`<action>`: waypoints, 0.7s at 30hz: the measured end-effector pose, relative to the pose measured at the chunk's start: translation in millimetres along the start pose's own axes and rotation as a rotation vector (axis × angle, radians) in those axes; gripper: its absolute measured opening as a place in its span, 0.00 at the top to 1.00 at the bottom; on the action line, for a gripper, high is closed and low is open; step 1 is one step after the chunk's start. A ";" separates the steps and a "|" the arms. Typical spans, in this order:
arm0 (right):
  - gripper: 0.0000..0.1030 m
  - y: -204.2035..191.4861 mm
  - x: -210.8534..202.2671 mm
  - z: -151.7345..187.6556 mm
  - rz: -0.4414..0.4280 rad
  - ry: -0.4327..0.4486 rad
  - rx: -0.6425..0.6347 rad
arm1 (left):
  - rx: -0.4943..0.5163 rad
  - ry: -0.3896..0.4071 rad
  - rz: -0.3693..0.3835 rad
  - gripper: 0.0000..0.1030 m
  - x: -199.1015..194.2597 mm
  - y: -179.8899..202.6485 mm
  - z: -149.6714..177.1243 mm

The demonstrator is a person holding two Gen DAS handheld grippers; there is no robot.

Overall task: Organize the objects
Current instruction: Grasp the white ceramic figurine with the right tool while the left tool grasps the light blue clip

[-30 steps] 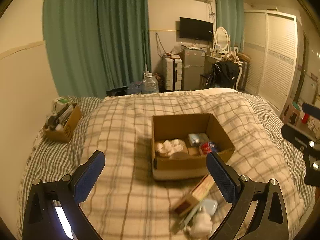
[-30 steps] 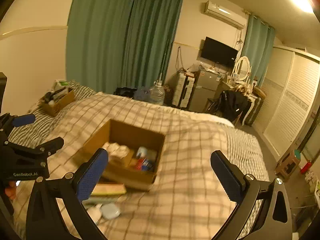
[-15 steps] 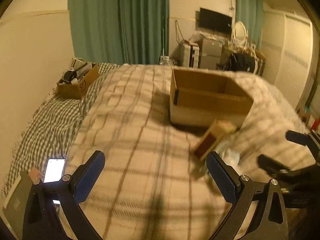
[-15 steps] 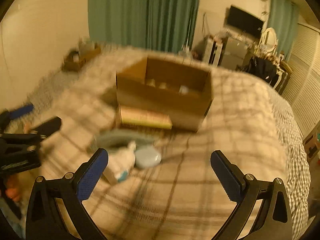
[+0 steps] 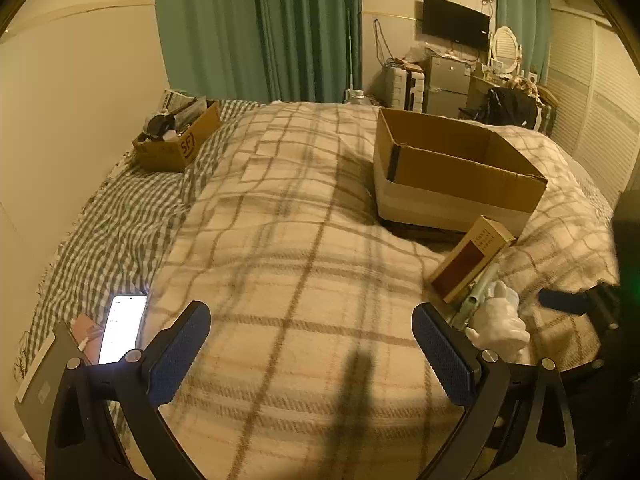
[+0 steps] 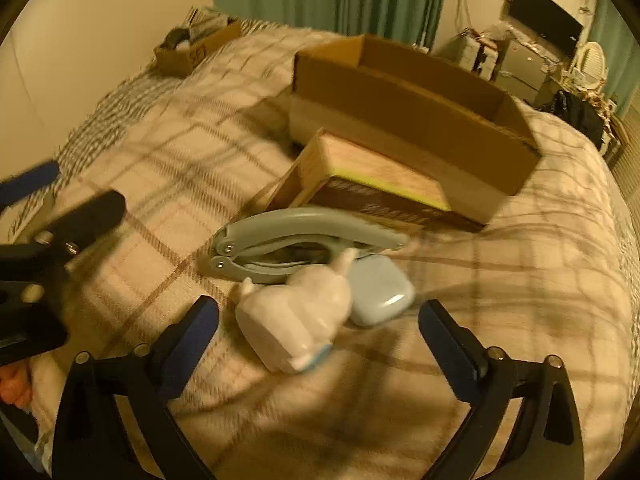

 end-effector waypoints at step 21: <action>0.42 73.0 -75.2 4.1 0.104 0.140 0.114 | 0.201 -0.065 0.186 0.00 18.0 95.8 1.2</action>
Point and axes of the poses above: each gripper's, at about its wrist camera, not at the fingertips, and x roughly the way its jaws point, y to its right, z to its underside, the point moved 9 cm from there along x, roughly the way its jaws point, and after that the axes turned 3 degrees about -y, right-handed, at the moved point
